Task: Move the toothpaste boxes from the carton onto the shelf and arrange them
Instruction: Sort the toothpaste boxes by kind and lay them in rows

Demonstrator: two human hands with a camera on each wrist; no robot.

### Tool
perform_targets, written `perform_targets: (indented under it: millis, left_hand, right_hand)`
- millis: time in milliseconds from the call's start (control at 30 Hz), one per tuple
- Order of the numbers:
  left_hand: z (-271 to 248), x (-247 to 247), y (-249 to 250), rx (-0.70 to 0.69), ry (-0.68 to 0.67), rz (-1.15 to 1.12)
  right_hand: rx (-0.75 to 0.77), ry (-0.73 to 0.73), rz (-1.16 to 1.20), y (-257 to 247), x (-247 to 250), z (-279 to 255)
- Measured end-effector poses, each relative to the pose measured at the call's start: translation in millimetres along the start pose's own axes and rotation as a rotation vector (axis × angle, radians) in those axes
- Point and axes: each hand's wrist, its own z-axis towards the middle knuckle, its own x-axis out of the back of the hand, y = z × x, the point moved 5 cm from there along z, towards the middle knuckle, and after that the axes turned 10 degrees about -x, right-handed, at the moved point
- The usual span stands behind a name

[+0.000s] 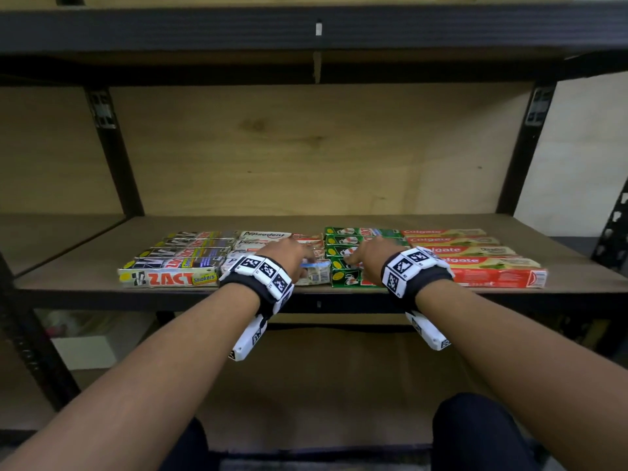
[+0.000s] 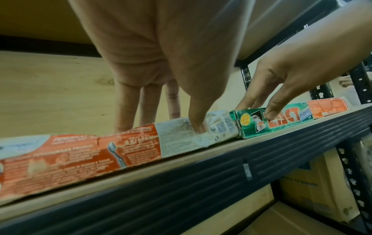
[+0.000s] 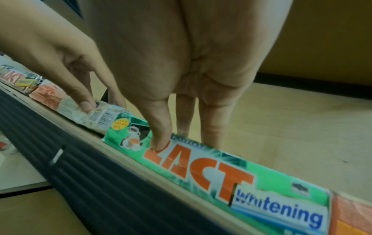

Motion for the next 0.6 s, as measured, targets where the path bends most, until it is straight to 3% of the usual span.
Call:
perform_targets:
  millis: [133,233,333,467,600]
  left_hand:
    - [3,9,8,-0.043,-0.082,0.04]
    - [11,18,17,-0.069,-0.122,-0.107]
    - [27,22,19,-0.031,-0.192,-0.214]
    - [49,14,24,0.012,-0.293,-0.136]
    - [63,9,25,-0.001,-0.249,-0.173]
  right_hand:
    - [0.058,-0.002,0.15,5,-5,-15]
    - [0.034,0.047,0.286,32,-9,-20]
    - [-0.046,0.018,0.258,72,-16,-20]
    - [-0.227,-0.049,0.313,141,-23,-20]
    - [-0.337,-0.172,0.391,201,-31,-23]
